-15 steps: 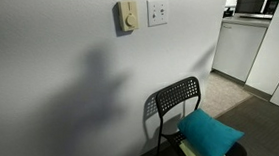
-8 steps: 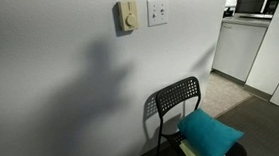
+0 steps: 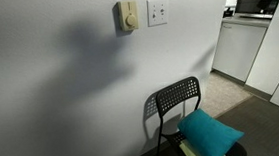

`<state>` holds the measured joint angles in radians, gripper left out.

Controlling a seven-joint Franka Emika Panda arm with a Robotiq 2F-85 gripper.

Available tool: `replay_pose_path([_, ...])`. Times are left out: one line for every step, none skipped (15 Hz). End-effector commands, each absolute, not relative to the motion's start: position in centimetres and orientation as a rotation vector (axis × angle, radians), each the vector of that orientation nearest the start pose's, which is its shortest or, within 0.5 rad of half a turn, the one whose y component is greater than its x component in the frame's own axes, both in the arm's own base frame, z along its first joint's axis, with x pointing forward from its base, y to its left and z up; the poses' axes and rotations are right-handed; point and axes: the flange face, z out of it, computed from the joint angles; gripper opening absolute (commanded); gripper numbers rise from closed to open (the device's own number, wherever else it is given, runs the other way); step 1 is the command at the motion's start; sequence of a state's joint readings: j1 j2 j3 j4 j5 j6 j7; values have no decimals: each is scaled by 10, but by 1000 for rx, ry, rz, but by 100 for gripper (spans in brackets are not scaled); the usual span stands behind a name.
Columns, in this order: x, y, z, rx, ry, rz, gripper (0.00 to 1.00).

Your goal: Turn off the right switch and then turn on the left switch

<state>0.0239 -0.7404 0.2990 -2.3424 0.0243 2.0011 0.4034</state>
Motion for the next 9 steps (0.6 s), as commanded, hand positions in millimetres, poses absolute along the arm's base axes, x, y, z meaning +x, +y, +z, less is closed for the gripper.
replay_pose_path([344, 147, 614, -3115, 182, -647, 100])
replay_pose_path([349, 148, 613, -3117, 178, -639, 100])
replay_pose_path([352, 148, 612, -3118, 175, -632, 100])
replay_pose_path([345, 147, 607, -3134, 163, -618, 100])
replay_pose_path([348, 147, 603, -3136, 143, -615, 100])
replay_pose_path([354, 147, 601, -3141, 82, -643, 100])
replay_pose_path([364, 145, 597, -3140, 45, -661, 100])
replay_pose_path([374, 143, 593, -3155, -18, -667, 100])
replay_pose_path([382, 141, 588, -3152, -94, -676, 100])
